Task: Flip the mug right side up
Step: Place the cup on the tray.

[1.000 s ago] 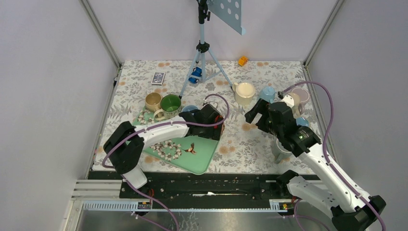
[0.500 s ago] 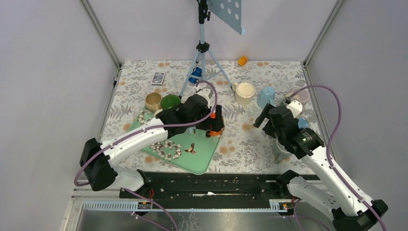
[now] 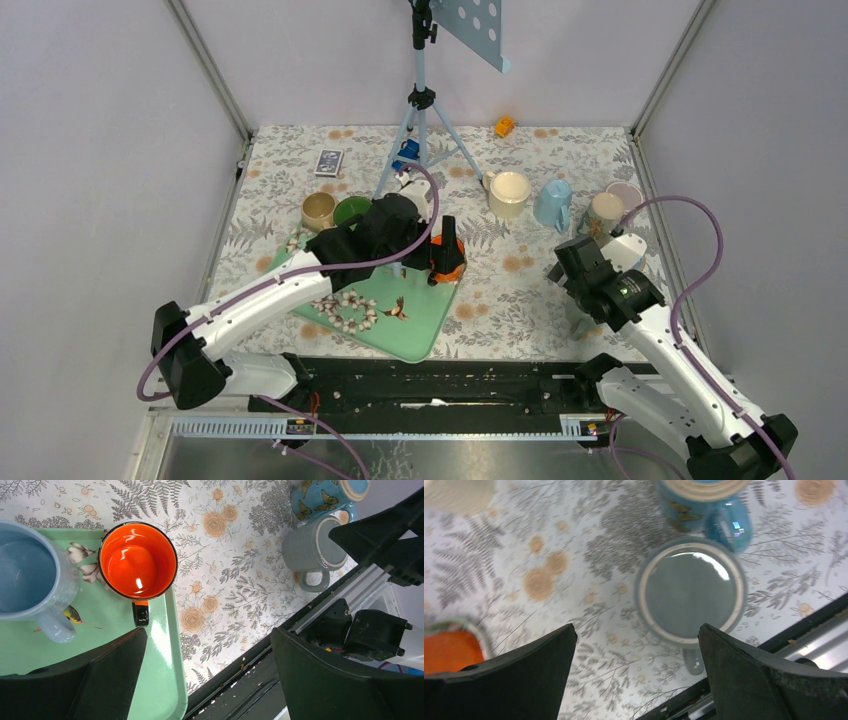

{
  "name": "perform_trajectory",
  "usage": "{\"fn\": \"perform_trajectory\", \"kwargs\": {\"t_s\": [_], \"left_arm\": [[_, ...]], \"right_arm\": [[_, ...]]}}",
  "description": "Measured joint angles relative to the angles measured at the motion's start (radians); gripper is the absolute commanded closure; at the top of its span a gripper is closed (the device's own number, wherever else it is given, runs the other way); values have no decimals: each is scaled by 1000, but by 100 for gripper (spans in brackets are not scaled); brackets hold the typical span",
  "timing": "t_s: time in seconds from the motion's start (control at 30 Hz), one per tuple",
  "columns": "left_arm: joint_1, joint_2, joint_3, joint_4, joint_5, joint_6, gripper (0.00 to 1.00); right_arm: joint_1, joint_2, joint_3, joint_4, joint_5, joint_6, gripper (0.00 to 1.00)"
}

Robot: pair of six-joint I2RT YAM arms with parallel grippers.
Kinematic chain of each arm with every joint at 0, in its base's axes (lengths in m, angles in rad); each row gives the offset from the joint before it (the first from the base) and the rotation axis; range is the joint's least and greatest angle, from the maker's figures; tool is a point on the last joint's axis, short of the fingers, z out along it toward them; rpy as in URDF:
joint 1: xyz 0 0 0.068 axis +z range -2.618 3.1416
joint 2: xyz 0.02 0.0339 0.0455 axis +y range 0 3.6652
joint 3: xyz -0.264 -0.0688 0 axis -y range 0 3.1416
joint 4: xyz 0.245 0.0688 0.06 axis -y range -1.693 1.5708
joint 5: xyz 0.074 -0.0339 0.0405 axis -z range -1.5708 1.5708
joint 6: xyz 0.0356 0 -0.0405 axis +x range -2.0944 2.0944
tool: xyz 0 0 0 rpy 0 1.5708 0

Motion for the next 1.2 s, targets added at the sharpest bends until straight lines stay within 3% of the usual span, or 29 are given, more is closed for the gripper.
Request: {"fn": "perform_trajectory", "kwargs": {"t_s": [0.3,0.97,1.2], "left_arm": [[19,-19,0,0,34,27,1],[74,-38,-6,0,100,46,1],[86,-41,-17,-1,113,50,1]], "right_arm": [[-196,-4,-92,13,-63,8,0],[-242,2,-164,-8,-10,180,0],[-248,-7,-231,139,-16,134,0]]}}
